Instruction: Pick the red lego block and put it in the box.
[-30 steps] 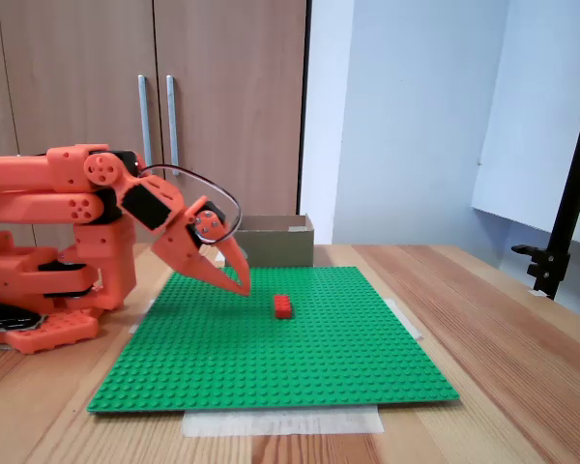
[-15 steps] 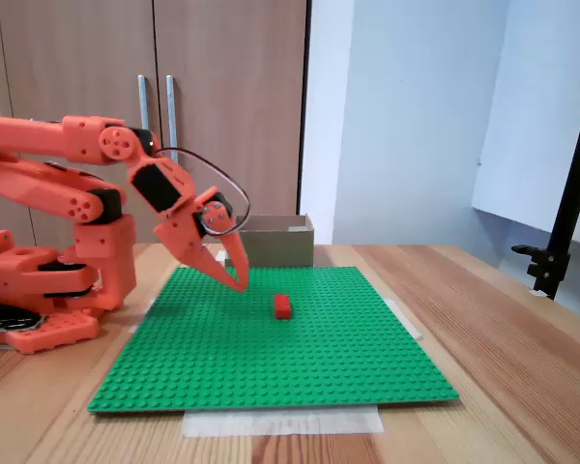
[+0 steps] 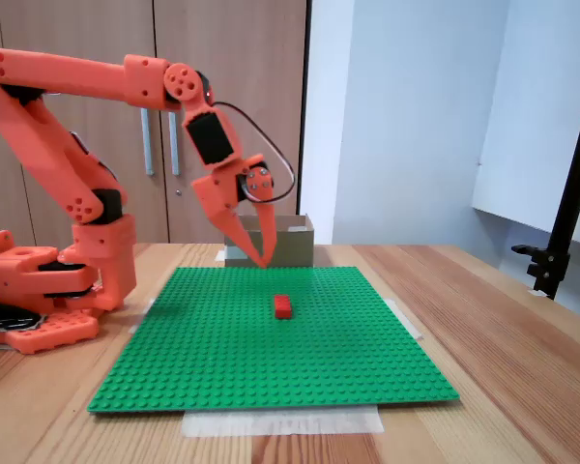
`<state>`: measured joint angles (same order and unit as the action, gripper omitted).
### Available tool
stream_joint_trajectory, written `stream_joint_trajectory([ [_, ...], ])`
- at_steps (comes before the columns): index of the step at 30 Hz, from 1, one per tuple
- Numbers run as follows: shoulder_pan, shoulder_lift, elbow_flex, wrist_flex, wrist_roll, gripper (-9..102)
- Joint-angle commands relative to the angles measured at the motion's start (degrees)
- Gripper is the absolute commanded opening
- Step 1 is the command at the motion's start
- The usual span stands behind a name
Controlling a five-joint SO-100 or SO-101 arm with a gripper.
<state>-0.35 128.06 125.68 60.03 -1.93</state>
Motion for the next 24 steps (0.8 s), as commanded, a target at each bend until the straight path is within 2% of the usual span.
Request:
stream_joint_trajectory([
  [1, -0.09, -3.96, -7.73, 2.81, 0.53, -1],
  [16, -0.09, -20.74, -23.29, 11.16, 0.88, 0],
  [24, 0.35, -25.84, -25.49, 13.62, 1.49, 8],
])
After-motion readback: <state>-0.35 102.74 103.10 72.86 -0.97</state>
